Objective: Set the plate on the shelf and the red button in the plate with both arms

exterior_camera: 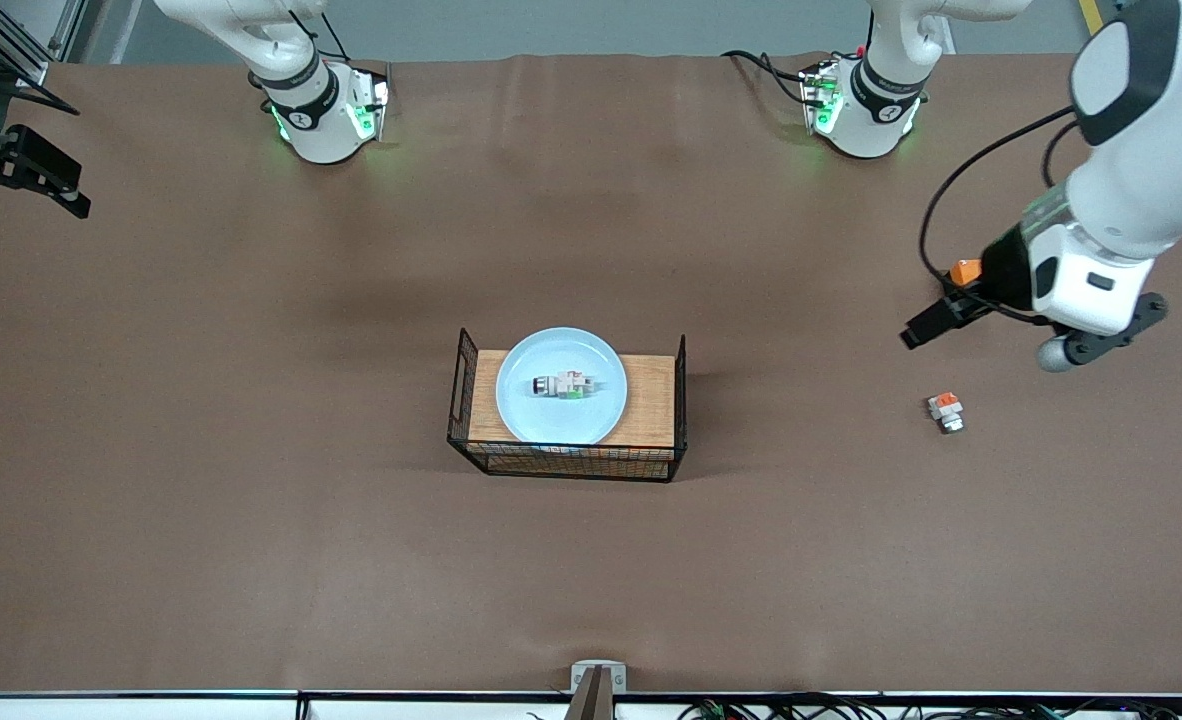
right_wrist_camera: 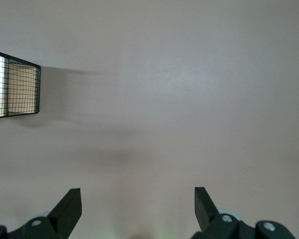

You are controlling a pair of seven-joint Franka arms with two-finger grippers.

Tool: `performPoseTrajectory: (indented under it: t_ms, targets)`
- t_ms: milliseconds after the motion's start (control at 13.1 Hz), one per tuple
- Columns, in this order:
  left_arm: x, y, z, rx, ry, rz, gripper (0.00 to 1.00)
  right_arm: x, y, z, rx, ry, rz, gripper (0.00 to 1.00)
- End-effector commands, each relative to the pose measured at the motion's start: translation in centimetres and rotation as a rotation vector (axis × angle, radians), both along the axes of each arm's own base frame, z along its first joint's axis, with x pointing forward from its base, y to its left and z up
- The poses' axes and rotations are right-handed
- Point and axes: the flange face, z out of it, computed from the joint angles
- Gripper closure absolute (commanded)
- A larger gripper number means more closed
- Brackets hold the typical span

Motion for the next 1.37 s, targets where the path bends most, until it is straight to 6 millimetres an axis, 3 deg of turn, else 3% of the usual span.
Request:
performPoseTrajectory:
  t_ms: [0, 153, 458, 1297]
  targets:
    - [-0.5, 3.3, 1.0, 0.06, -0.027, -0.107, 0.0, -0.7, -0.2, 0.1, 0.045, 0.002, 0.0, 0.0]
    - [-0.1, 6.2, 1.3, 0.059, -0.037, -0.119, 0.0, -1.1, -0.2, 0.1, 0.046, 0.019, -0.001, 0.0]
    - [0.3, 9.7, 2.2, 0.066, -0.062, -0.177, 0.01, -1.4, -1.8, 0.1, 0.039, 0.026, -0.031, 0.0]
    - [0.9, 9.8, 3.5, 0.077, -0.095, -0.206, 0.0, -1.3, -1.3, 0.2, 0.017, 0.017, -0.014, 0.0]
